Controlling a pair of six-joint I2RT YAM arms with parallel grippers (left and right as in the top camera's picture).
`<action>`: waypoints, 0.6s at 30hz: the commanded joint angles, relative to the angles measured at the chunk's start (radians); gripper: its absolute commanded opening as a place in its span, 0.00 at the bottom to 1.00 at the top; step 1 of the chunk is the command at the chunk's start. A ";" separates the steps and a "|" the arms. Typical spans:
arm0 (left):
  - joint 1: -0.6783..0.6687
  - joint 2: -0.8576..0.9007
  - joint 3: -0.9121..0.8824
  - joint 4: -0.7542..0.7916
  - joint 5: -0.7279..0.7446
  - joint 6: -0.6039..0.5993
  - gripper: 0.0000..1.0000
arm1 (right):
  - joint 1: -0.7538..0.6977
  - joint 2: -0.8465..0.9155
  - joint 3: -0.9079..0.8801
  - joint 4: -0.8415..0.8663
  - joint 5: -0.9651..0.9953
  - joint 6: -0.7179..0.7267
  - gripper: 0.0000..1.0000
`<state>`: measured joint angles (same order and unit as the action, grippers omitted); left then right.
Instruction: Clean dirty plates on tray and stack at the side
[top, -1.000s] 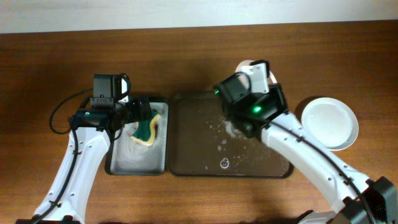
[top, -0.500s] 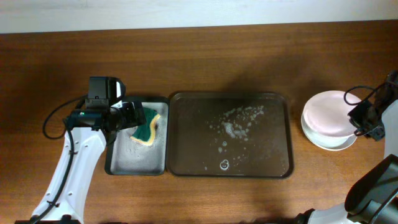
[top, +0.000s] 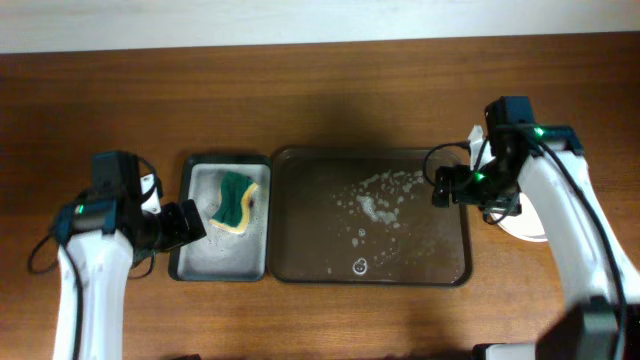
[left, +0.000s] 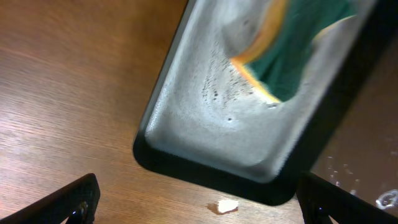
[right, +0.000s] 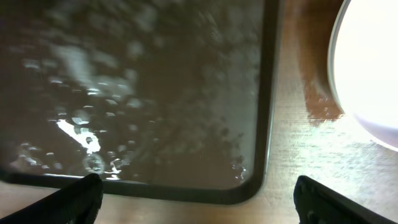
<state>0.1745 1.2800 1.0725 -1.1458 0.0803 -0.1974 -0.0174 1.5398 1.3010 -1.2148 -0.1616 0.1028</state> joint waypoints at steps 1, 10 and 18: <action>0.005 -0.303 -0.099 0.077 0.037 0.058 0.99 | 0.013 -0.288 -0.075 0.086 0.020 0.006 0.98; 0.005 -0.880 -0.264 0.183 0.036 0.054 0.99 | 0.013 -0.792 -0.198 0.096 0.072 0.006 0.99; 0.005 -0.880 -0.264 0.183 0.036 0.054 0.99 | 0.033 -0.839 -0.227 0.227 0.102 -0.023 0.99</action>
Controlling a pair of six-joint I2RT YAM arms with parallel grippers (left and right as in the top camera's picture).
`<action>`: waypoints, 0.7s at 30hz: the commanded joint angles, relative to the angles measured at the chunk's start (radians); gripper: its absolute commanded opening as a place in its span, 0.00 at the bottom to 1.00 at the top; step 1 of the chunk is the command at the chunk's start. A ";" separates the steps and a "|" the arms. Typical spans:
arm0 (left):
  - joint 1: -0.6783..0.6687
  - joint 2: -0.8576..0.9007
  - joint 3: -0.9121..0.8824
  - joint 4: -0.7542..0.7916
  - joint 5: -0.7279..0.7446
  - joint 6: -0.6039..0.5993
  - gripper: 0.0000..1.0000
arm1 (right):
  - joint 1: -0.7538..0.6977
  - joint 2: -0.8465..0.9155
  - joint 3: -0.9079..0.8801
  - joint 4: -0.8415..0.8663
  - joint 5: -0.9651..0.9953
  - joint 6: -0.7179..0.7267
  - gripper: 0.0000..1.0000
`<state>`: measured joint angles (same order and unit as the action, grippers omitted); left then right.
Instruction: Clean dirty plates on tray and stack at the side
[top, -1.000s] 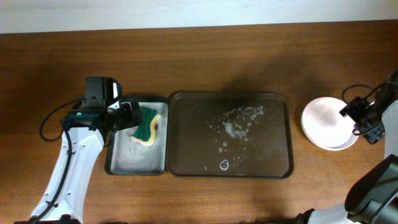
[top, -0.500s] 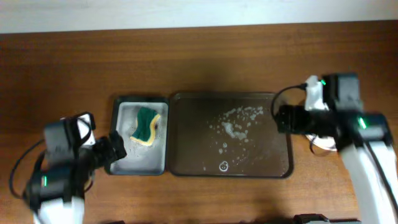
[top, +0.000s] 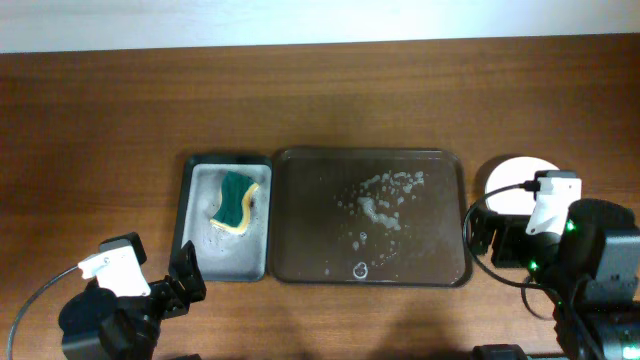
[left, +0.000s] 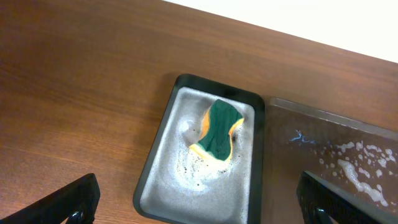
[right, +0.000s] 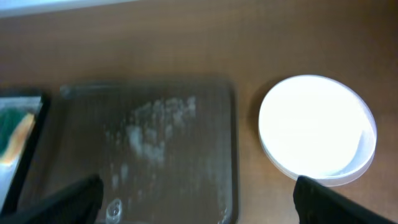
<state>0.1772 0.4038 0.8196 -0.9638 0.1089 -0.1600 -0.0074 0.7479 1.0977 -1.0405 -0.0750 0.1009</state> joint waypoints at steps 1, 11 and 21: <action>0.002 -0.004 -0.011 0.001 0.007 0.017 0.99 | 0.051 -0.136 -0.118 0.200 0.016 -0.066 0.99; 0.002 -0.004 -0.011 0.001 0.007 0.017 1.00 | 0.054 -0.745 -1.085 1.179 0.012 -0.083 0.99; 0.002 -0.004 -0.011 0.001 0.007 0.017 0.99 | 0.054 -0.745 -1.092 0.968 -0.002 -0.149 0.99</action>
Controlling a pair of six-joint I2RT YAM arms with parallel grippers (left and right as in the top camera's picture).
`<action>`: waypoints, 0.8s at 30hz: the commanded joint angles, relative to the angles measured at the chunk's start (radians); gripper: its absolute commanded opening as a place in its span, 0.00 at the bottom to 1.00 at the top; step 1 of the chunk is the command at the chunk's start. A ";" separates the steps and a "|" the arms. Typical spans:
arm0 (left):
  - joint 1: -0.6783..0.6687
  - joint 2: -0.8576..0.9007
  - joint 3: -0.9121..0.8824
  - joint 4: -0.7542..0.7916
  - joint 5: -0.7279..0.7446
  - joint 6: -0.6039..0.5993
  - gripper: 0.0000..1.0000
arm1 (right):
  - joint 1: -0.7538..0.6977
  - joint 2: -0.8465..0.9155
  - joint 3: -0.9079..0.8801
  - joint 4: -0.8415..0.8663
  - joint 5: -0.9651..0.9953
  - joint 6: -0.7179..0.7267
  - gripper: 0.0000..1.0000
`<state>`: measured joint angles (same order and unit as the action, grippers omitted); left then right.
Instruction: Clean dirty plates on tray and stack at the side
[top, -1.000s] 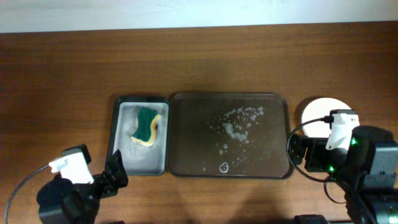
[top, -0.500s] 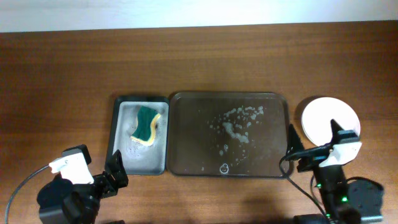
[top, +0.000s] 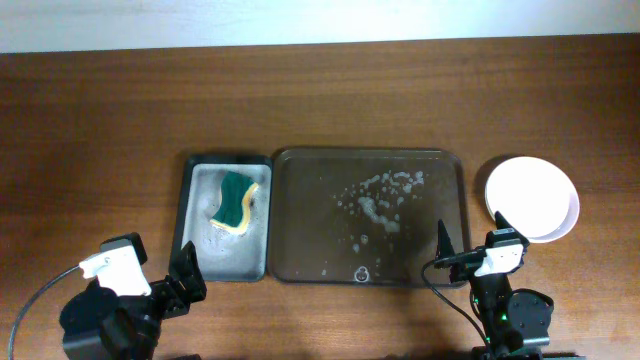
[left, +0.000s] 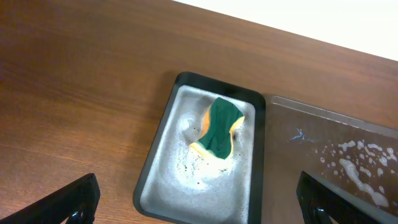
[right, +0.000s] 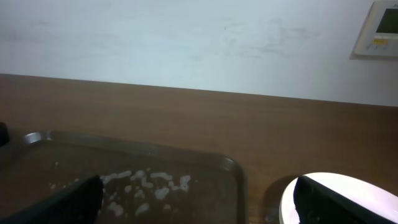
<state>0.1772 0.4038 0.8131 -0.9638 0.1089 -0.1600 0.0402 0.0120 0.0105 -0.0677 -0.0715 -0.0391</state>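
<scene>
A white plate (top: 531, 198) sits on the table just right of the large dark tray (top: 310, 235), which holds only patches of white foam (top: 380, 200). The right wrist view also shows the plate (right: 354, 186). A green-and-yellow sponge (top: 236, 200) lies in the small grey soapy tray (top: 200, 250) on the left. My left gripper (top: 186, 280) hangs open near the table's front edge, in front of the small tray (left: 180, 180). My right gripper (top: 452, 255) is open at the front, by the large tray's right corner. Both hold nothing.
The two trays stand side by side in the middle of the brown wooden table (top: 100, 120). A white wall (right: 186, 37) with a small wall panel (right: 379, 28) rises behind the table's far edge.
My right arm has pulled back from beside the plate to the table's front edge, so the whole plate shows from above. Its wrist camera now faces the wall. The left arm is unmoved.
At first my left gripper was low beside the sponge tray and my right gripper was at the large tray's right edge, partly over the plate. Then both arms had drawn back toward the front. Now the right arm is further back still, both grippers open throughout.
</scene>
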 joint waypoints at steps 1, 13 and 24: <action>0.002 -0.004 -0.005 0.001 0.007 0.017 0.99 | 0.006 -0.009 -0.005 -0.005 -0.005 -0.009 0.98; -0.105 -0.244 -0.366 0.359 -0.026 0.020 0.99 | 0.006 -0.009 -0.005 -0.005 -0.005 -0.009 0.99; -0.127 -0.399 -0.805 0.893 0.012 0.209 0.99 | 0.006 -0.009 -0.005 -0.005 -0.005 -0.009 0.99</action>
